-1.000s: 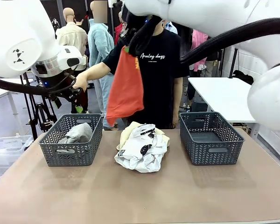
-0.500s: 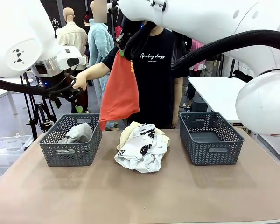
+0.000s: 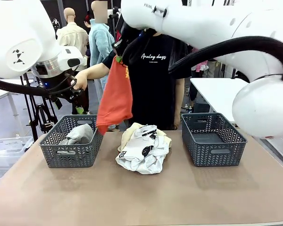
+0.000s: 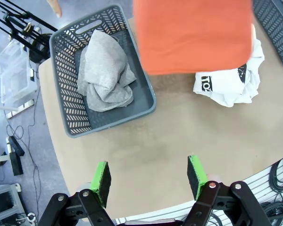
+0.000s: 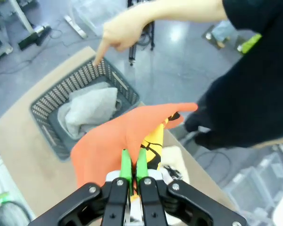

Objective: Sort the tops and bottoms.
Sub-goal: Sort the clothes according to human instructions.

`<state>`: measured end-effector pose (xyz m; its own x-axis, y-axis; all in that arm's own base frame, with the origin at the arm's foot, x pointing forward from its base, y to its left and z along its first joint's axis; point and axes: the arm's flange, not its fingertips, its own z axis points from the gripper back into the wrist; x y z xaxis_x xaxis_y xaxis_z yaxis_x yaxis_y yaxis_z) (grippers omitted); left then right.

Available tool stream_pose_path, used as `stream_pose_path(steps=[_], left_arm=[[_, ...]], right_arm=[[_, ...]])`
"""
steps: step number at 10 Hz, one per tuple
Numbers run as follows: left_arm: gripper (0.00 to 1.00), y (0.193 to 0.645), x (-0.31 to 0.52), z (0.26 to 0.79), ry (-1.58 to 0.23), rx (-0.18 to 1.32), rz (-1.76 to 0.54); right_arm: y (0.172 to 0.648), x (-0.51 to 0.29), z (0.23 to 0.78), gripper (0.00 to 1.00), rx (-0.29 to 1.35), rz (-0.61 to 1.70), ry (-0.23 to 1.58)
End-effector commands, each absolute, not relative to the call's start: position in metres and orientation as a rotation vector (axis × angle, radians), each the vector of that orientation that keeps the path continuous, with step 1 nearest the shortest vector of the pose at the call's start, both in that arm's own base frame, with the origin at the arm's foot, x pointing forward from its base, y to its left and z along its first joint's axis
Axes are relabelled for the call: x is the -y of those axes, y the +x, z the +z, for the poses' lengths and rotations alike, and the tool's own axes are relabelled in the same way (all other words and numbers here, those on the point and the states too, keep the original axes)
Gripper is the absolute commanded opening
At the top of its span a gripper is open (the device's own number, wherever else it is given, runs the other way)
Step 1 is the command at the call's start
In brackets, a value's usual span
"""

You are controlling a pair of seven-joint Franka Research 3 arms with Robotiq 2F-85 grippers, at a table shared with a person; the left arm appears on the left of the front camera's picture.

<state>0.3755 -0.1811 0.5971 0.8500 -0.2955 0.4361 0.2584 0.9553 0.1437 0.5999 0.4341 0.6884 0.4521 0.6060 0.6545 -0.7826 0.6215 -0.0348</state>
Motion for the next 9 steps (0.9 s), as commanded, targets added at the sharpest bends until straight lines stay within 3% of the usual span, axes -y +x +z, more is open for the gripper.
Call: stream_pose_path(steps=[1,4,5,6,9], left_arm=[[0.85,0.375,0.179,0.596,0.096,0.486,-0.282],[0.85,0.375,0.179,0.596,0.096,0.486,-0.282],[0.85,0.375,0.179,0.596,0.096,0.486,-0.282],[0.85,0.375,0.179,0.596,0.096,0.486,-0.282],[0.85,0.375,0.179,0.596,0.096,0.486,-0.282]], right_arm=[[0.630,-0.474,0.689,0.00,0.656,0.925,0.406],[0.657,-0.529,0.661,0.00,0.552,1.022,0.528],[0.665,-0.536,0.653,0.00,0.441,1.065,0.523],[0.600,-0.490,0.625,0.00,0.589,0.977,0.464],[0.600,-0.490,0.625,0.00,0.589,0.977,0.464]])
